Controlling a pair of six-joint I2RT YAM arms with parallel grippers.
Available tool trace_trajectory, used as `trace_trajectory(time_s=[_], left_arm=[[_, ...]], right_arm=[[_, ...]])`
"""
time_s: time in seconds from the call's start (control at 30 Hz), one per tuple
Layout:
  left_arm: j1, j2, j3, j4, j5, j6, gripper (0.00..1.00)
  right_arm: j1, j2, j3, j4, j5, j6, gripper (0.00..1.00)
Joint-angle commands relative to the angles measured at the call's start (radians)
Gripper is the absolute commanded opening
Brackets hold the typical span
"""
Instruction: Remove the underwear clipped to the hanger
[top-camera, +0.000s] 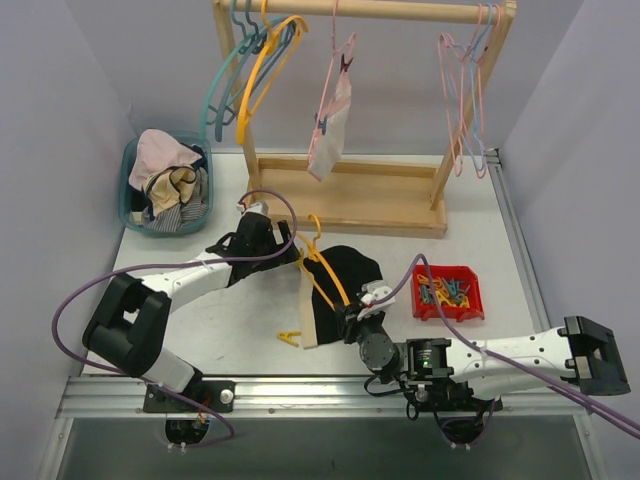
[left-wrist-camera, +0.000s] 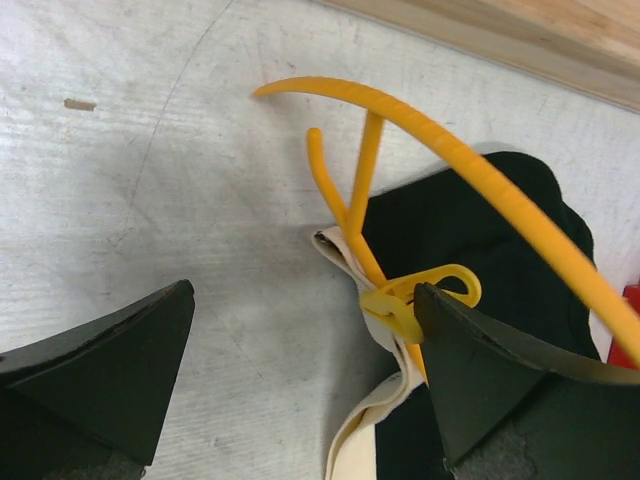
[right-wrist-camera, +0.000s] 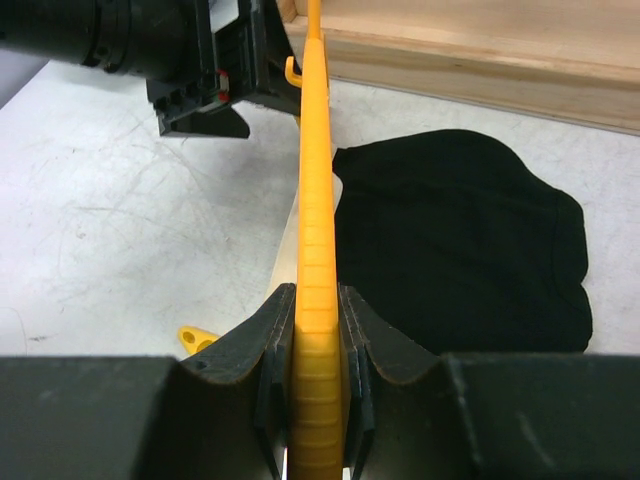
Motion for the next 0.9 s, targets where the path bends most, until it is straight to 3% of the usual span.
trace_trajectory(time_s=[0.0, 0.13, 0.17, 0.33, 0.63, 0.87], left_arm=[[0.014, -0.011, -0.053, 0.070, -0.009, -0.015, 1.00], [0.018, -0.007, -0.102, 0.113, 0.012, -0.048, 1.00], [0.018, -0.004, -0.113, 0.119, 0.017, -0.054, 0.95], [0.018, -0.004, -0.175, 0.150, 0.061, -0.117, 0.92], [0.011, -0.177, -0.355, 0.294, 0.124, -0.281, 0.86], [0.006, -0.286, -0.390, 0.265, 0.089, -0.286, 0.87]], right_arm=[[-0.003, -0.047, 0.006, 0.006, 0.093, 0.021, 0.00], [-0.002, -0.070, 0.008, -0.045, 0.133, 0.050, 0.00], [-0.002, -0.075, 0.006, -0.051, 0.137, 0.051, 0.00], [-0.003, -0.085, 0.011, -0.097, 0.175, 0.077, 0.00], [-0.005, 0.010, 0.045, -0.160, 0.232, 0.165, 0.00], [-0.005, 0.013, 0.037, -0.143, 0.209, 0.168, 0.00]])
